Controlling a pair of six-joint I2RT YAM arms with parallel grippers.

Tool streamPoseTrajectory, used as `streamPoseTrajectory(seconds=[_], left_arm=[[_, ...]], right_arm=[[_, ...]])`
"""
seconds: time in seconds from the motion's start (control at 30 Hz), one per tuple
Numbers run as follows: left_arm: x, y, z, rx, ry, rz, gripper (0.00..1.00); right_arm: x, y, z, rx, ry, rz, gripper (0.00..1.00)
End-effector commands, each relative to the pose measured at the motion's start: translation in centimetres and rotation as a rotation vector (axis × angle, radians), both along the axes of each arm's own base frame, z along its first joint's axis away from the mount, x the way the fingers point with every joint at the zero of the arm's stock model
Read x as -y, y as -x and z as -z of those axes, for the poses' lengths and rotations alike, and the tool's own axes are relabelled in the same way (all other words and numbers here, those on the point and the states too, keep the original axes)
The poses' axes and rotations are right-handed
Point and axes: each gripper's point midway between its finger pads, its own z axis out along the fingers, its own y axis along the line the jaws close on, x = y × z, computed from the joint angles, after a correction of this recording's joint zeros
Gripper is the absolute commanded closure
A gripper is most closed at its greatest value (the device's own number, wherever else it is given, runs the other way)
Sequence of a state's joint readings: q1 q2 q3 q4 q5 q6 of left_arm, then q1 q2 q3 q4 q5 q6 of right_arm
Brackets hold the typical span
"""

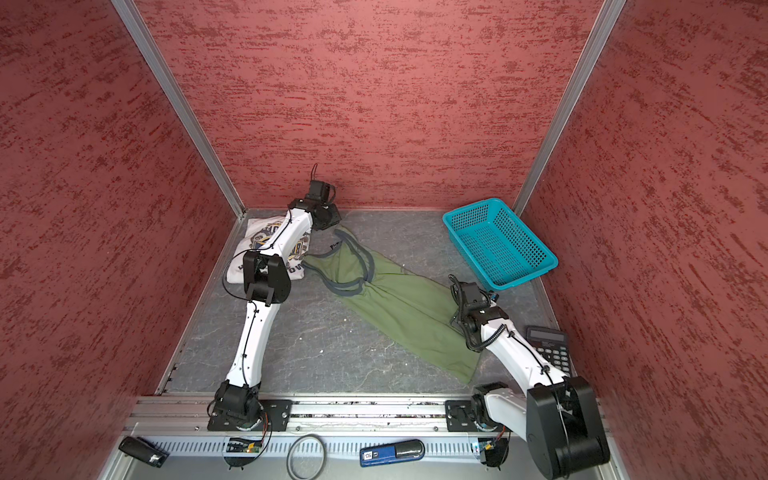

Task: Fold and stack the tank tops

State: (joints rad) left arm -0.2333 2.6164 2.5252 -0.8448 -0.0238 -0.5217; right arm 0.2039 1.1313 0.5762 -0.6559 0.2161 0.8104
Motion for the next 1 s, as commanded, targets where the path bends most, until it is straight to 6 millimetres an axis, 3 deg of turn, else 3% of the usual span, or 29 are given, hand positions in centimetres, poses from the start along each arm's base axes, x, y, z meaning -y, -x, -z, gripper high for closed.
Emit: streamPoseTrajectory(seconds=[0.0, 0.1, 0.23, 0.5, 0.7, 0.87, 0.97], left_arm=[[1.4, 1.1, -0.5, -0.019, 0.02, 0.041, 0.61], [2.2, 1.9, -1.7, -0.011, 0.028, 0.06, 0.53], [3.8, 4.0, -2.3, -0.041, 0.025, 0.06, 0.49], [6.9, 6.8, 2.1, -0.154, 0.052, 0.062, 0.53], [6.7, 7.1, 5.1, -0.211, 0.06, 0.025, 0.58], [6.3, 6.9, 6.9, -0.243, 0.072, 0.0, 0.6], [6.3, 6.7, 8.2, -0.268, 0.075, -0.012, 0.61]], right_arm=[[0.2, -1.7, -2.0, 0.07, 0.017, -0.014, 0.24], [-1.2, -2.6, -2.3, 0.091, -0.023, -0.094, 0.24], [-4.2, -4.0, -2.1, 0.115, -0.109, -0.248, 0.24], [-6.9, -5.9, -0.2, 0.051, -0.155, -0.366, 0.23], [-5.6, -5.3, 2.0, -0.041, -0.123, -0.29, 0.22], [-2.0, -3.1, 3.8, -0.102, -0.108, -0.107, 0.22], [-1.0, -1.6, 4.4, -0.113, -0.133, -0.033, 0.23]])
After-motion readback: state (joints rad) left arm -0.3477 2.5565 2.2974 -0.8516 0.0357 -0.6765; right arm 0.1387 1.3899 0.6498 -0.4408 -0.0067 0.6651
